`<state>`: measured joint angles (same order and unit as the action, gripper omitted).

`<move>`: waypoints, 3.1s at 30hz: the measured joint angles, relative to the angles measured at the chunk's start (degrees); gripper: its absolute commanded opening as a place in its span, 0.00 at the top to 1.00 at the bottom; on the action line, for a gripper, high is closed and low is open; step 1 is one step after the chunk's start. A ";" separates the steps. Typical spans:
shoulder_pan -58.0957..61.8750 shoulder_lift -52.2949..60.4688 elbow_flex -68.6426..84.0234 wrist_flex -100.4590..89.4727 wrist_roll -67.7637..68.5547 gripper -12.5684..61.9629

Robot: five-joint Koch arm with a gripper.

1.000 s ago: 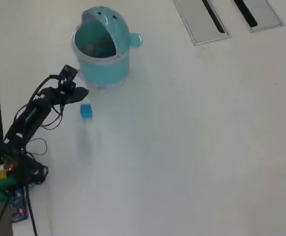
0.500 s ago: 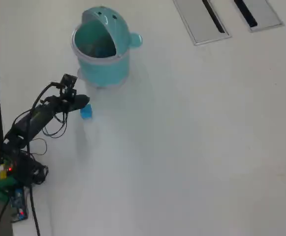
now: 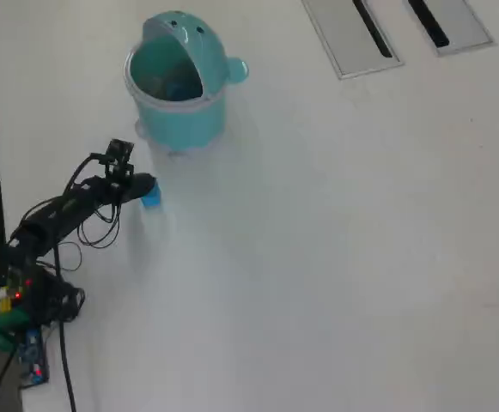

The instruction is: Grasp RGB lego blocks and put them in the bin one by one.

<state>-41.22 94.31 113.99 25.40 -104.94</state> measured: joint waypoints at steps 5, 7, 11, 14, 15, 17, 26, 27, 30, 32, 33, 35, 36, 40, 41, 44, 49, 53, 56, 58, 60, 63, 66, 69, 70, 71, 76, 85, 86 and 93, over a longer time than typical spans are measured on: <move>-0.35 -3.08 0.62 -2.20 0.00 0.39; -0.44 -4.22 0.53 -3.25 0.00 0.39; -0.35 -6.15 0.79 -4.92 0.00 0.39; -0.26 -7.29 1.67 -5.27 0.00 0.39; -0.26 -7.65 1.67 -5.27 0.00 0.39; 0.00 -8.53 1.76 -5.63 0.00 0.39; 1.67 -11.34 1.93 -8.00 -1.32 0.39; 1.85 -11.60 2.02 -8.00 -1.32 0.39; 2.64 -13.01 2.81 -8.70 -1.76 0.42; 3.16 -13.45 2.99 -9.93 -1.76 0.48; 3.34 -13.54 3.16 -10.46 -1.85 0.51; 3.52 -13.71 3.34 -11.34 -1.85 0.57; 3.69 -13.71 3.34 -11.43 -1.76 0.59; 3.52 -13.54 3.34 -11.43 -1.14 0.65; 3.52 -13.27 3.34 -11.43 -0.79 0.65; 3.34 -11.51 3.34 -11.43 0.26 0.65; 2.90 -5.98 3.34 -11.43 5.27 0.65; 2.46 -2.11 0.79 -11.43 8.00 0.65; 1.05 3.08 -1.58 -7.73 8.61 0.65; 0.79 4.22 -1.85 -6.50 8.61 0.65; 0.62 6.33 -2.11 -3.69 8.61 0.65; 0.53 8.61 -2.11 -3.34 8.70 0.65; 0.35 8.88 -7.29 -0.18 8.79 0.65; -0.35 8.44 -14.85 2.46 8.96 0.65; -0.35 8.26 -15.38 2.55 9.05 0.65; -0.53 6.86 -18.28 2.55 9.84 0.65; -0.62 2.81 -26.81 2.81 10.20 0.65; -1.14 -5.63 -38.76 3.87 11.25 0.65; -1.14 -6.50 -41.13 3.87 11.25 0.65; -1.23 -13.10 -47.29 3.87 11.25 0.65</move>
<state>-42.45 81.21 66.71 29.27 -93.69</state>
